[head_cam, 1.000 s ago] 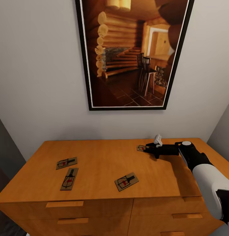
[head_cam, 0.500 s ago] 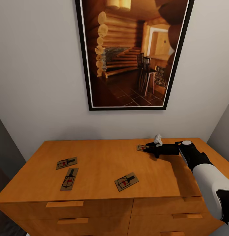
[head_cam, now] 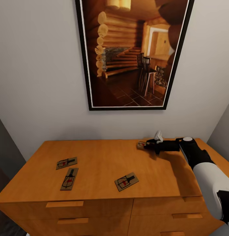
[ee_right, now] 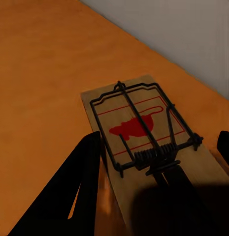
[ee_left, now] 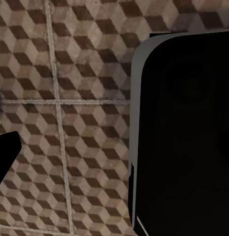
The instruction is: Take the four mousetraps from the cabinet in the bathroom and place them on the bathroom floor. Make sure all four end up on the same floor surface, and ensure that at least two of them are either under or directly next to the same bathroom sink.
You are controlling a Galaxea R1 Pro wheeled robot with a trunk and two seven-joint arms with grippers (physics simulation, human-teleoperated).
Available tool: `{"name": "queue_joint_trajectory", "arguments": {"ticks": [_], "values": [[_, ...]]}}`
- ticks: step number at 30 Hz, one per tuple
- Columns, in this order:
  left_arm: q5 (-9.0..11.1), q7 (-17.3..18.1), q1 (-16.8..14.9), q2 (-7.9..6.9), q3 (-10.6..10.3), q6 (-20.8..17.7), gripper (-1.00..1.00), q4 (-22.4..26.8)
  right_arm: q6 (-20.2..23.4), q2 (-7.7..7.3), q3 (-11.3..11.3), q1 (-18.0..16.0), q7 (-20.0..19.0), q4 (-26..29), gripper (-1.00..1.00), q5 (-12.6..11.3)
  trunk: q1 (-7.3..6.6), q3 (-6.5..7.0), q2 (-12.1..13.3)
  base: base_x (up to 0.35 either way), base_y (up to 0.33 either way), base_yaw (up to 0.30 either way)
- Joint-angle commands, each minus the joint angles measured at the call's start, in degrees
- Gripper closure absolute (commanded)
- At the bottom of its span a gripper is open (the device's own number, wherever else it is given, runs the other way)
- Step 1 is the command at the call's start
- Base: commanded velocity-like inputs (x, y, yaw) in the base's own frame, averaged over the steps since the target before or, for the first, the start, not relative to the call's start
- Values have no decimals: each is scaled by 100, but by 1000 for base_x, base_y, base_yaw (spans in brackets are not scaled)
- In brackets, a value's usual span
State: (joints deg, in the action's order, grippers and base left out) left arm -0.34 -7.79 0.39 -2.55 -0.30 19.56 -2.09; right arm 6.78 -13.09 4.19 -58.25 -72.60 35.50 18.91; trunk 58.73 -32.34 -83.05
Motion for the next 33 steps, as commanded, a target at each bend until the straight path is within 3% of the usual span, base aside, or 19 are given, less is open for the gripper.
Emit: {"name": "queue_joint_trajectory", "arguments": {"ticks": [1, 9, 20, 33], "values": [[-4, -15, -3, 0, -5, 30, -100, -10, 107, 6, 30, -2, -33, 65, 100, 34, 0, -4, -2, 0, 0, 0], [-2, -12, -3, 0, -5, 30, -100, -10, 528, 8, 14, -2, -35, 566, 100, 34, 0, -4, -2, 0, 0, 0], [-1, -12, -3, -12, -4, 30, -100, -10, 710, 8, 5, -2, -31, 687, 100, 34, 0, -4, -2, -13, 2, 0], [-1, -12, -3, -25, 0, 30, -100, -10, 727, 8, -12, -2, -26, 695, 100, 41, 0, -4, -2, -225, 132, 0]]}}
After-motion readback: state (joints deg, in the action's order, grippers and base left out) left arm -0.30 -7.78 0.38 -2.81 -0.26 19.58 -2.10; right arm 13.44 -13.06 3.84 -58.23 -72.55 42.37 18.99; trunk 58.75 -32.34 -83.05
